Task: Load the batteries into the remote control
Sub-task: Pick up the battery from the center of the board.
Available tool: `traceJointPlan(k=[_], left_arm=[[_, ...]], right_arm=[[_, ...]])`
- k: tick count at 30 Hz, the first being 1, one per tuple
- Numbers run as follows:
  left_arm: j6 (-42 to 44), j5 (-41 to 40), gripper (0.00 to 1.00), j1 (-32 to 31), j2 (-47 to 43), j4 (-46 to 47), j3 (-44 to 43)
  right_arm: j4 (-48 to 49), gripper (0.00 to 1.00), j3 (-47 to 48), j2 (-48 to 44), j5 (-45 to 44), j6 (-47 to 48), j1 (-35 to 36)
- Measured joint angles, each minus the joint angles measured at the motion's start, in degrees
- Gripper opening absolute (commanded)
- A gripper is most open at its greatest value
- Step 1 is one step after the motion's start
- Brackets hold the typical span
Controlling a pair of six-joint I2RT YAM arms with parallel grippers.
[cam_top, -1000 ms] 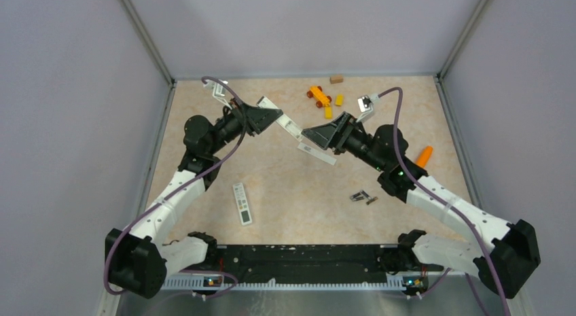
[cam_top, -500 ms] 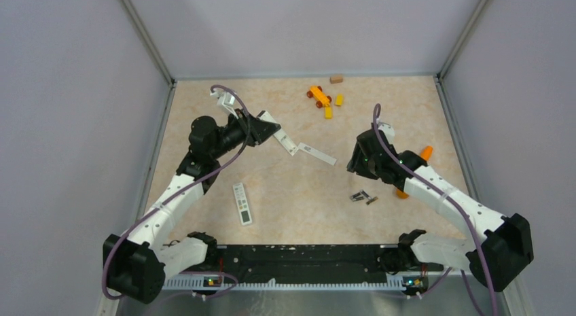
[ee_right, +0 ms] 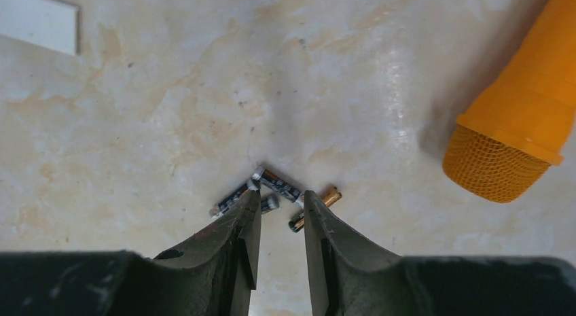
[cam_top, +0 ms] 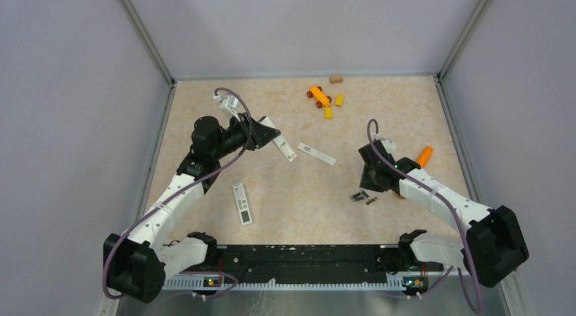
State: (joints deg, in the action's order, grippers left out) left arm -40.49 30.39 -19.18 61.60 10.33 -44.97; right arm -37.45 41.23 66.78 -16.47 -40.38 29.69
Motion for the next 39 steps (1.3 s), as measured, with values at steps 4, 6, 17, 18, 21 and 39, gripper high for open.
traceJointPlan(k=[4, 6, 17, 18, 21, 39], left_arm=[[-0.02, 0.22, 0.00, 0.00, 0.15, 2.49, 0.83], [0.17, 0.24, 0.00, 0.00, 0.42, 3.56, 0.96], [3.72, 1.77, 0.00, 0.00, 2.32, 5.07, 0.96], [3.98, 1.77, 0.00, 0.00, 2.32, 5.09, 0.96], [4.55, 1.79, 0.00, 0.00, 2.32, 5.09, 0.96], [5.14, 2.40, 0.00, 0.00, 2.32, 5.14, 1.62]], right_arm=[[0.15, 0.32, -2.89, -1.68, 0.04, 0.26, -5.07], [0.22, 0.32, -4.52, -1.75, 0.04, -0.22, -6.49], [3.23, 0.28, -9.75, -1.79, 1.75, -8.20, -6.99], [3.10, 0.28, -9.77, -1.79, 1.81, -8.85, -6.99], [3.21, 0.26, -9.77, -1.79, 1.79, -10.64, -6.99], [2.95, 0.00, -10.45, -0.44, 1.44, -15.67, -6.99]])
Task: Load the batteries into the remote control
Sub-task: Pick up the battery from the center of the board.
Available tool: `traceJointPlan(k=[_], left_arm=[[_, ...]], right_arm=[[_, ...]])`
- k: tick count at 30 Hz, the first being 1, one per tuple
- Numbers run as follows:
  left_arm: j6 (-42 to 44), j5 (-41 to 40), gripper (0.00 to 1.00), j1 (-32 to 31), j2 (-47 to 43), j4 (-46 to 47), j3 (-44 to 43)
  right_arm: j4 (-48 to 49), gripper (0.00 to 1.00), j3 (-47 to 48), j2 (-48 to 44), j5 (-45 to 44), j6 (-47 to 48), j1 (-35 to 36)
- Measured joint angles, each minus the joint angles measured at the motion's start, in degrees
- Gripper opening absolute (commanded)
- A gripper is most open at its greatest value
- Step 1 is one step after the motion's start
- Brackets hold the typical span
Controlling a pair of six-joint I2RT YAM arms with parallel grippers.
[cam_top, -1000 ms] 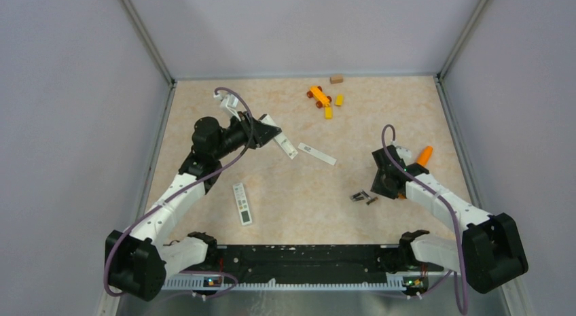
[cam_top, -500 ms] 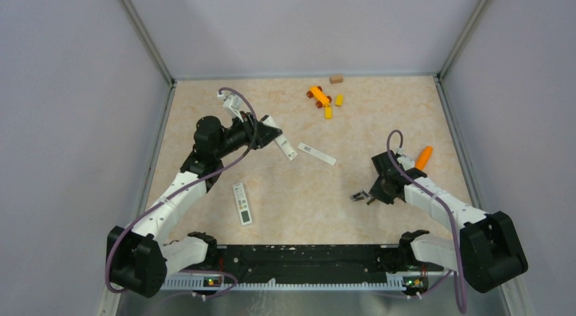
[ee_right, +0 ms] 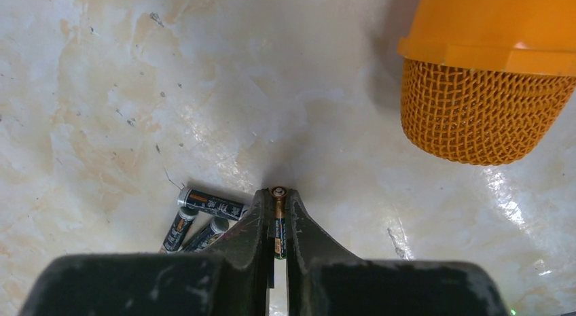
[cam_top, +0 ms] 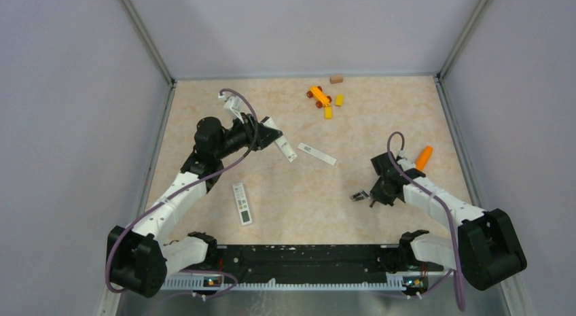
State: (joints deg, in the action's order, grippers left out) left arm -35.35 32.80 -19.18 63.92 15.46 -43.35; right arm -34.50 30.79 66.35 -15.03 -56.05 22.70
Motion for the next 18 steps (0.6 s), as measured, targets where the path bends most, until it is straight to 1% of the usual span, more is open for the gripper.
traceJointPlan(k=[7, 12, 15, 18], left_arm=[[-0.07, 1.51, 0.00, 0.00, 0.11, 0.09, 0.00], [-0.35, 5.18, 0.00, 0.00, 1.66, 1.11, -0.04], [-0.33, 8.90, 0.00, 0.00, 3.32, 1.18, -0.57], [-0.66, 13.31, 0.00, 0.00, 5.09, 2.23, -1.70]], right_arm=[[-2.25, 0.00, 1.86, -0.66, -2.45, 2.01, 0.00], [-2.27, 0.00, 8.13, -6.36, -3.08, 8.11, 0.00], [1.44, 0.00, 12.57, -9.81, 0.07, 12.68, 0.00], [7.96, 0.00, 14.95, -12.63, 6.16, 16.92, 0.55]])
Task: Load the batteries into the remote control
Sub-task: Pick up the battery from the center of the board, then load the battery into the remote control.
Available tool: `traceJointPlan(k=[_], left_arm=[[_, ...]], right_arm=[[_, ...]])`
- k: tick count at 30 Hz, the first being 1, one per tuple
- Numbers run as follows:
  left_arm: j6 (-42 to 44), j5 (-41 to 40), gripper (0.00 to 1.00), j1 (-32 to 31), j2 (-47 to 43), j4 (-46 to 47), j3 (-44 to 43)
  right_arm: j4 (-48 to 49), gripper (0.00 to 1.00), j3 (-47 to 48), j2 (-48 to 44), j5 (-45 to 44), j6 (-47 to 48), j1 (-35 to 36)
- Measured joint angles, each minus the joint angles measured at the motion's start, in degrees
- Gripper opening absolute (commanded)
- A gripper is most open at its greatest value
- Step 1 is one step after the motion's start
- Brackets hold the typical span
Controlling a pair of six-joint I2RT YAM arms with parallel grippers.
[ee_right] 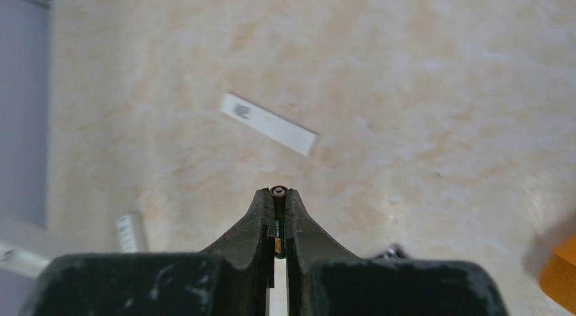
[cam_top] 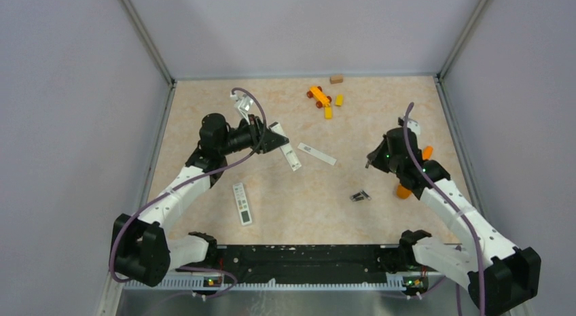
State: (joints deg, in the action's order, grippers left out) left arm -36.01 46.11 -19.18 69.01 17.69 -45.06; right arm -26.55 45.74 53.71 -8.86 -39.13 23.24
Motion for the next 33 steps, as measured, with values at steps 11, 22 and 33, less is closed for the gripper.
traceJointPlan(k=[11, 22, 33], left_arm=[[-10.40, 9.51, 0.00, 0.00, 3.13, 11.89, -1.92], [-22.53, 11.65, 0.00, 0.00, 4.66, 17.46, -2.36], [-24.15, 12.85, 0.00, 0.00, 4.66, 14.93, -3.58]], right_arm=[[24.41, 0.00, 2.84, -2.56, 13.70, 7.65, 14.56], [30.03, 0.00, 9.31, 3.65, 7.41, 19.69, 32.35], [29.83, 0.00, 10.95, 8.33, -2.05, 27.04, 37.97]])
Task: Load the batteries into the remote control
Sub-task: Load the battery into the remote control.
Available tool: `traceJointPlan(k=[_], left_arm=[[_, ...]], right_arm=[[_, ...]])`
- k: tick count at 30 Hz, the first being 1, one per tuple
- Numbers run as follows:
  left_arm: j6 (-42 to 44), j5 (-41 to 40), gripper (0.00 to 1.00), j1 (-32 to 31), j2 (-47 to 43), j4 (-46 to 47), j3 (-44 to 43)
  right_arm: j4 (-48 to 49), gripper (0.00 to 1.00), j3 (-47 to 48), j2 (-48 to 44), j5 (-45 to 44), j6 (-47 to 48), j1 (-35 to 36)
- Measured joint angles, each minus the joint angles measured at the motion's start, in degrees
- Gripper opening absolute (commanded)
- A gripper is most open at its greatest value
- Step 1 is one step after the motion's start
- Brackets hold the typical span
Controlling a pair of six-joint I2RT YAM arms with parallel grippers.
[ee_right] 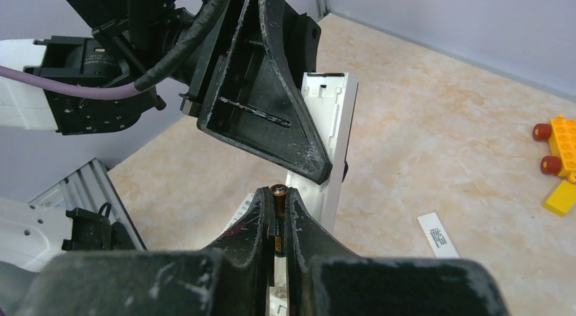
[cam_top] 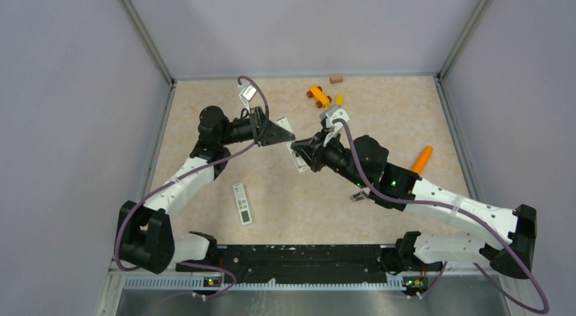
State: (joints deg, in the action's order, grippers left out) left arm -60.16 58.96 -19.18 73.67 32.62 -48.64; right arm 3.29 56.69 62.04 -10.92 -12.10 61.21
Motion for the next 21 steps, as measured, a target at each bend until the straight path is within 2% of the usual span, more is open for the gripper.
traceJointPlan(k=[21], left_arm=[[-3.04, 0.17, 0.00, 0.39, 0.00, -1.79, -1.11]], right_arm=[[-1.25, 0.00, 0.00, 0.02, 0.70, 1.99, 0.66]])
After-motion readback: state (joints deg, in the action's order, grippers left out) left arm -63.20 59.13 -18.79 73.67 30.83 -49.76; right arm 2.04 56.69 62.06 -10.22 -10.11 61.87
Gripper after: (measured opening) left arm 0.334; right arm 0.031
